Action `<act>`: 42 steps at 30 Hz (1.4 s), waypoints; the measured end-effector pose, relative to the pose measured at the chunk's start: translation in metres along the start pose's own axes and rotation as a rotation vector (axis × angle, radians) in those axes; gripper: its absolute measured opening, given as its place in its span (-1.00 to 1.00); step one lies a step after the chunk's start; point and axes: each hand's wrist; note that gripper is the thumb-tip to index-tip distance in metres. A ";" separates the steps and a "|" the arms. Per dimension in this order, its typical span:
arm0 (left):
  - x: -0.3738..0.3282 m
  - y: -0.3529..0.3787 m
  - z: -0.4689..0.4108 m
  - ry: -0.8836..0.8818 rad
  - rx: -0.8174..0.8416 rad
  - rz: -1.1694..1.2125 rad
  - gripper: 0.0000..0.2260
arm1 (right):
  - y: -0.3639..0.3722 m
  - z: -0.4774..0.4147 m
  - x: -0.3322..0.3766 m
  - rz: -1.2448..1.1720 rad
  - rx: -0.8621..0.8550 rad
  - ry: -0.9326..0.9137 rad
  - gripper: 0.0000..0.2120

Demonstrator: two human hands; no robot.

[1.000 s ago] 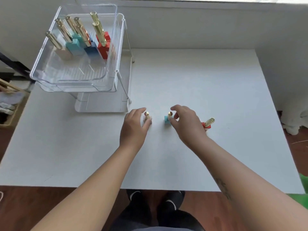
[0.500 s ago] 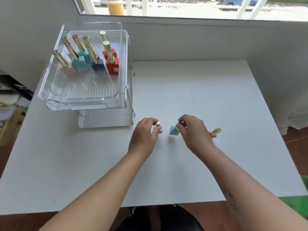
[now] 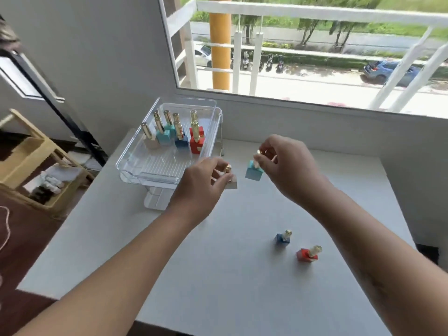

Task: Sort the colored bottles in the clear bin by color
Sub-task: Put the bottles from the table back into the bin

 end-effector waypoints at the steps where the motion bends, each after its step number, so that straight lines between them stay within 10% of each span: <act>1: 0.000 -0.013 -0.002 0.003 -0.021 -0.014 -0.86 | -0.004 -0.006 0.009 -0.006 -0.008 -0.041 -0.85; 17: 0.132 -0.126 -0.039 -0.281 -0.087 -0.092 -0.92 | 0.091 -0.096 0.136 0.011 0.133 -0.114 -0.85; 42: 0.104 -0.132 -0.055 0.039 0.062 -0.039 -0.86 | 0.078 -0.084 0.112 0.018 0.031 0.012 -0.83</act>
Point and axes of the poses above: each hand's wrist, its own z-axis away from the middle knuckle, its own y-axis out of the palm, x = y × z, and after that the axes turned 7 degrees about x, right-handed
